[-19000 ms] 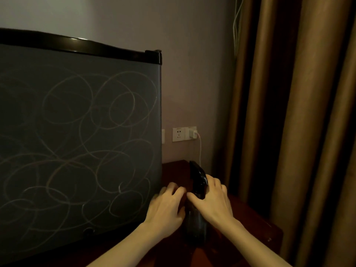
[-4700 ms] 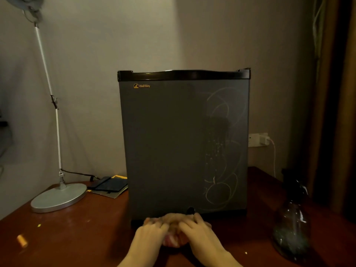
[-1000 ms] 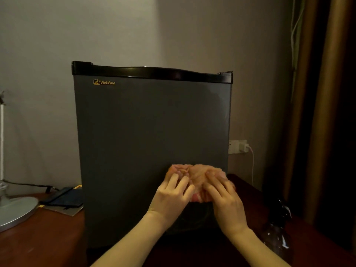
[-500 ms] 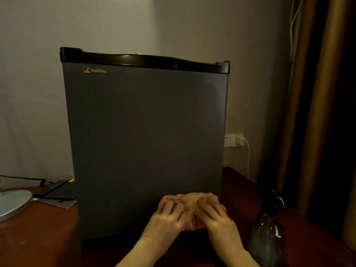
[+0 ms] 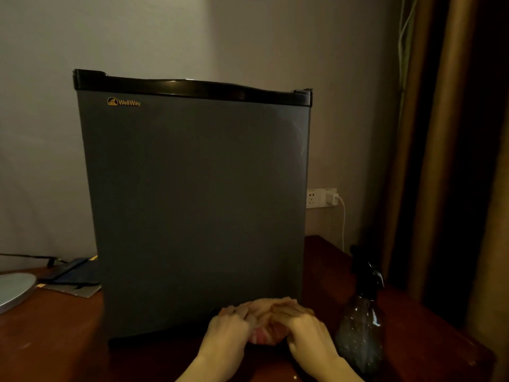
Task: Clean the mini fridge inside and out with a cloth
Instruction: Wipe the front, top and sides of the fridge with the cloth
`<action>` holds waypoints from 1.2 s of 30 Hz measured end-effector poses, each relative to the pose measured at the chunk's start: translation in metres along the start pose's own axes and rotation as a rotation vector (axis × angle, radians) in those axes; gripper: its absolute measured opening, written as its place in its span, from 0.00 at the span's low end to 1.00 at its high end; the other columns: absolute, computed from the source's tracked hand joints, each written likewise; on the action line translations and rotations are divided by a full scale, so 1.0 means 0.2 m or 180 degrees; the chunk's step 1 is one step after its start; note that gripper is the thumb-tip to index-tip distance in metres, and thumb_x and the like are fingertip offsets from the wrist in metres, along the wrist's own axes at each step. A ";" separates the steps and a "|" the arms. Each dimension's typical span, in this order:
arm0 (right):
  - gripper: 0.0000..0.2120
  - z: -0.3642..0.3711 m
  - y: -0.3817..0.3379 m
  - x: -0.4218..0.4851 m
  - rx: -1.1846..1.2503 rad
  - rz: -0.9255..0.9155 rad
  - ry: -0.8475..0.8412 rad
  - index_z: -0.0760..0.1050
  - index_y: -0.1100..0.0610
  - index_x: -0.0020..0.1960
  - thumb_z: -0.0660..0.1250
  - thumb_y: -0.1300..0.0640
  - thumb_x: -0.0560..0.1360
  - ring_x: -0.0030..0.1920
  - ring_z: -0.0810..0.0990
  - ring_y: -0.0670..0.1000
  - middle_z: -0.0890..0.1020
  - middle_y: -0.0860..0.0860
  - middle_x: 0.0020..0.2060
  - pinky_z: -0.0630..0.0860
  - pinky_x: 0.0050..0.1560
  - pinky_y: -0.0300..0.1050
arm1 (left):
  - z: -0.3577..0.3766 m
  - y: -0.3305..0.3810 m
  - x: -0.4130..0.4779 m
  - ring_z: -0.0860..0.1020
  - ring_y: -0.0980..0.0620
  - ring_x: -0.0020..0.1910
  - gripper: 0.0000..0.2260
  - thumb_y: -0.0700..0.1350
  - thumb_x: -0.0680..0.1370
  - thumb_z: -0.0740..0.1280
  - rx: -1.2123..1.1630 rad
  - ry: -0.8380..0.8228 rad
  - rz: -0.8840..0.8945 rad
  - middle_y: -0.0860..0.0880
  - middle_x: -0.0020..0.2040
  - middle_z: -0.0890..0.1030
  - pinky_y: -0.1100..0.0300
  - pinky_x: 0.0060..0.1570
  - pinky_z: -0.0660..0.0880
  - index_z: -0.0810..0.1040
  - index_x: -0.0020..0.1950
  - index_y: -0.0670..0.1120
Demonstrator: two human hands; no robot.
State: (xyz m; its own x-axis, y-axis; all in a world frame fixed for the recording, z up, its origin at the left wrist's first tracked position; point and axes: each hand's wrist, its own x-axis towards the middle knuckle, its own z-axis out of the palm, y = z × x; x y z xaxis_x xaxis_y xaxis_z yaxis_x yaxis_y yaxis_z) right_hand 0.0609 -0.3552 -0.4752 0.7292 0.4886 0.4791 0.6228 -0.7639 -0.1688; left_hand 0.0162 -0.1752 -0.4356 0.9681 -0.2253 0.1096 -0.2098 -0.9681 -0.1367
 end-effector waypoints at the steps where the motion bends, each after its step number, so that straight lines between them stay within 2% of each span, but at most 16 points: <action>1: 0.31 -0.01 -0.01 0.01 0.0008 0.0114 -0.0067 0.70 0.41 0.67 0.58 0.66 0.70 0.72 0.62 0.44 0.68 0.38 0.70 0.64 0.68 0.38 | 0.00 0.01 -0.01 0.66 0.44 0.69 0.23 0.37 0.79 0.59 -0.0053 0.0082 -0.0039 0.48 0.73 0.65 0.52 0.64 0.67 0.64 0.74 0.48; 6: 0.26 -0.07 -0.10 0.03 -0.0228 0.0668 -0.0428 0.74 0.45 0.63 0.58 0.66 0.71 0.63 0.74 0.52 0.75 0.47 0.64 0.72 0.58 0.44 | 0.03 0.02 -0.02 0.73 0.46 0.63 0.23 0.36 0.77 0.60 -0.0247 0.0188 -0.0214 0.48 0.69 0.71 0.53 0.60 0.73 0.68 0.71 0.50; 9: 0.24 -0.06 -0.12 0.01 -0.0235 0.0740 -0.0534 0.74 0.45 0.62 0.60 0.66 0.72 0.61 0.75 0.52 0.75 0.48 0.63 0.74 0.59 0.44 | 0.03 0.02 -0.03 0.72 0.47 0.64 0.23 0.36 0.78 0.60 -0.0343 0.0123 -0.0238 0.48 0.68 0.72 0.53 0.61 0.73 0.67 0.72 0.50; 11: 0.26 -0.06 -0.12 -0.01 -0.0153 0.0686 -0.0488 0.71 0.43 0.66 0.60 0.65 0.74 0.66 0.72 0.51 0.72 0.48 0.67 0.71 0.64 0.45 | 0.02 0.01 -0.03 0.70 0.46 0.66 0.23 0.37 0.79 0.60 -0.0295 -0.0094 -0.0212 0.47 0.70 0.70 0.52 0.63 0.71 0.65 0.73 0.50; 13: 0.27 -0.10 -0.15 -0.03 -0.0194 0.0489 -0.0561 0.66 0.45 0.71 0.60 0.65 0.76 0.72 0.64 0.50 0.66 0.48 0.72 0.62 0.70 0.42 | -0.01 0.03 -0.05 0.69 0.45 0.69 0.21 0.39 0.81 0.58 -0.0111 -0.0429 -0.0103 0.46 0.72 0.67 0.51 0.64 0.69 0.64 0.74 0.49; 15: 0.25 -0.12 -0.15 -0.04 -0.0344 0.0228 -0.0634 0.65 0.48 0.72 0.59 0.64 0.77 0.73 0.60 0.49 0.64 0.48 0.73 0.57 0.71 0.42 | -0.05 0.05 -0.08 0.67 0.45 0.70 0.18 0.40 0.82 0.55 0.0169 -0.0454 0.0113 0.46 0.74 0.65 0.50 0.63 0.68 0.65 0.73 0.47; 17: 0.21 -0.14 -0.16 -0.03 -0.0570 0.0040 -0.0698 0.68 0.52 0.70 0.59 0.62 0.78 0.72 0.64 0.52 0.69 0.51 0.70 0.61 0.70 0.46 | -0.10 0.05 -0.13 0.66 0.44 0.71 0.17 0.42 0.83 0.54 0.0408 -0.0283 0.0382 0.45 0.74 0.65 0.50 0.64 0.67 0.66 0.72 0.46; 18: 0.20 -0.17 -0.18 -0.01 -0.0671 -0.0058 -0.0696 0.72 0.53 0.67 0.63 0.62 0.76 0.68 0.69 0.53 0.74 0.51 0.66 0.66 0.66 0.46 | -0.13 0.04 -0.14 0.66 0.44 0.70 0.17 0.42 0.82 0.55 0.0471 -0.0199 0.0435 0.45 0.73 0.66 0.50 0.63 0.67 0.68 0.71 0.46; 19: 0.20 -0.19 -0.18 0.00 -0.0806 -0.0203 -0.0567 0.77 0.51 0.61 0.71 0.60 0.69 0.61 0.76 0.51 0.79 0.49 0.59 0.72 0.59 0.43 | -0.17 0.02 -0.15 0.70 0.44 0.67 0.16 0.42 0.81 0.56 0.0451 0.0110 0.0476 0.44 0.69 0.71 0.53 0.61 0.70 0.72 0.67 0.46; 21: 0.22 -0.26 -0.19 0.03 -0.0766 -0.0241 -0.0107 0.81 0.45 0.44 0.81 0.54 0.51 0.44 0.81 0.43 0.82 0.41 0.42 0.76 0.42 0.34 | -0.25 -0.03 -0.14 0.82 0.47 0.46 0.13 0.44 0.72 0.57 0.0404 0.0748 0.0643 0.48 0.49 0.82 0.62 0.38 0.77 0.80 0.47 0.51; 22: 0.22 -0.31 -0.20 0.06 -0.0772 -0.0327 0.0210 0.81 0.44 0.41 0.81 0.53 0.49 0.41 0.81 0.42 0.82 0.39 0.39 0.75 0.39 0.33 | -0.28 -0.07 -0.13 0.81 0.50 0.37 0.12 0.45 0.68 0.56 0.0504 0.0970 0.0699 0.51 0.40 0.81 0.65 0.28 0.74 0.79 0.38 0.52; 23: 0.20 -0.37 -0.22 0.10 -0.0776 -0.0395 0.0530 0.81 0.45 0.41 0.81 0.55 0.52 0.41 0.81 0.42 0.82 0.40 0.39 0.75 0.38 0.34 | -0.33 -0.10 -0.11 0.80 0.52 0.34 0.11 0.46 0.66 0.56 0.0664 0.1280 0.0720 0.52 0.37 0.80 0.65 0.24 0.71 0.78 0.35 0.52; 26: 0.19 -0.61 -0.27 0.25 -0.0771 -0.0419 0.1333 0.81 0.49 0.48 0.78 0.60 0.59 0.46 0.82 0.48 0.84 0.46 0.44 0.79 0.43 0.42 | -0.62 -0.15 -0.03 0.80 0.49 0.38 0.12 0.46 0.69 0.56 0.0967 0.1990 0.0794 0.50 0.39 0.80 0.61 0.29 0.74 0.80 0.37 0.51; 29: 0.19 -0.89 -0.29 0.43 -0.0921 -0.0421 0.1729 0.80 0.53 0.56 0.71 0.64 0.66 0.54 0.81 0.54 0.83 0.51 0.52 0.79 0.52 0.51 | -0.96 -0.19 0.03 0.80 0.45 0.41 0.12 0.44 0.72 0.57 0.1134 0.2691 0.0793 0.47 0.42 0.80 0.57 0.35 0.76 0.81 0.41 0.48; 32: 0.20 -1.17 -0.26 0.60 -0.1115 -0.0548 0.2052 0.78 0.53 0.61 0.67 0.65 0.70 0.60 0.78 0.56 0.80 0.53 0.59 0.76 0.57 0.53 | -1.28 -0.19 0.07 0.81 0.40 0.45 0.07 0.40 0.69 0.66 0.1197 0.2969 0.0760 0.42 0.46 0.81 0.53 0.35 0.78 0.81 0.45 0.44; 36: 0.20 -1.51 -0.20 0.79 -0.1323 -0.0621 0.2247 0.76 0.51 0.63 0.69 0.64 0.73 0.64 0.75 0.55 0.78 0.52 0.62 0.74 0.59 0.54 | -1.61 -0.17 0.16 0.80 0.39 0.47 0.10 0.38 0.68 0.73 0.1323 0.3242 0.0542 0.40 0.50 0.81 0.52 0.36 0.78 0.80 0.49 0.42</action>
State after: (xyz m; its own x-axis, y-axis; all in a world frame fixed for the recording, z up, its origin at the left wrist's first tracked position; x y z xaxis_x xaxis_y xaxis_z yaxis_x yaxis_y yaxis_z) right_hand 0.0656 -0.3736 -0.1329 0.1848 0.3552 0.9164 0.4634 -0.8537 0.2375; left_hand 0.0111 -0.1840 -0.1111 0.3265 -0.5208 0.7888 -0.0823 -0.8470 -0.5252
